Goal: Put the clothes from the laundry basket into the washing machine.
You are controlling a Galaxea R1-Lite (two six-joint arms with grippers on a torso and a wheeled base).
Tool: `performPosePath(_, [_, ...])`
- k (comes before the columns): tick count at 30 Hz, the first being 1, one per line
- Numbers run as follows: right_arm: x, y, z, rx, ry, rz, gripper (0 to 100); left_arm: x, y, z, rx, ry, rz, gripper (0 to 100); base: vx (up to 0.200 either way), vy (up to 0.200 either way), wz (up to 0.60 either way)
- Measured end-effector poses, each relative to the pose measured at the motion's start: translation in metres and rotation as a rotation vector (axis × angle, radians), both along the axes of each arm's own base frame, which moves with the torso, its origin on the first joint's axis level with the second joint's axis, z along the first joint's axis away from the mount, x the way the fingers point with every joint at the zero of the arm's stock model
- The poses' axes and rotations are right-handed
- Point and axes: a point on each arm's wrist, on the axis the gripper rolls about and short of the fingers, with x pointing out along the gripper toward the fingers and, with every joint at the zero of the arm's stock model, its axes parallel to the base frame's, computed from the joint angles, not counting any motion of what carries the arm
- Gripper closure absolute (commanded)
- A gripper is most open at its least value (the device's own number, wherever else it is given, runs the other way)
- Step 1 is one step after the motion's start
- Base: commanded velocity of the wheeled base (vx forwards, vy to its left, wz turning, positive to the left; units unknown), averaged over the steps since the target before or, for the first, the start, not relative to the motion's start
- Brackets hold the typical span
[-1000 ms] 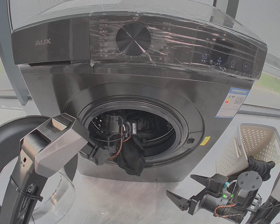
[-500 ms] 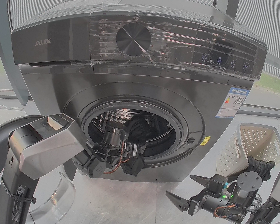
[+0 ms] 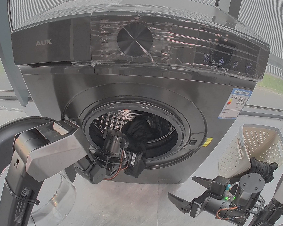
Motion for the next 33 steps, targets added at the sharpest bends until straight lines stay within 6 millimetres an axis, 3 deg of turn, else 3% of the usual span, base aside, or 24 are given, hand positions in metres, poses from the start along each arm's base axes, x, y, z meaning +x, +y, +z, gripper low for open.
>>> performPosePath(9, [0.000,0.001,0.000,0.002,-0.004,0.000,0,0.009,0.001,-0.003,-0.015,-0.007,0.016,100,0.000,0.000,0.00])
performPosePath(25, [0.000,0.000,0.000,0.001,-0.002,0.000,0,0.058,-0.020,0.048,-0.210,-0.297,0.102,100,0.000,0.000,0.00])
performPosePath(33, [0.000,0.000,0.000,0.001,-0.002,-0.002,0,0.079,-0.018,0.057,-0.251,-0.392,0.160,100,0.000,0.000,0.00])
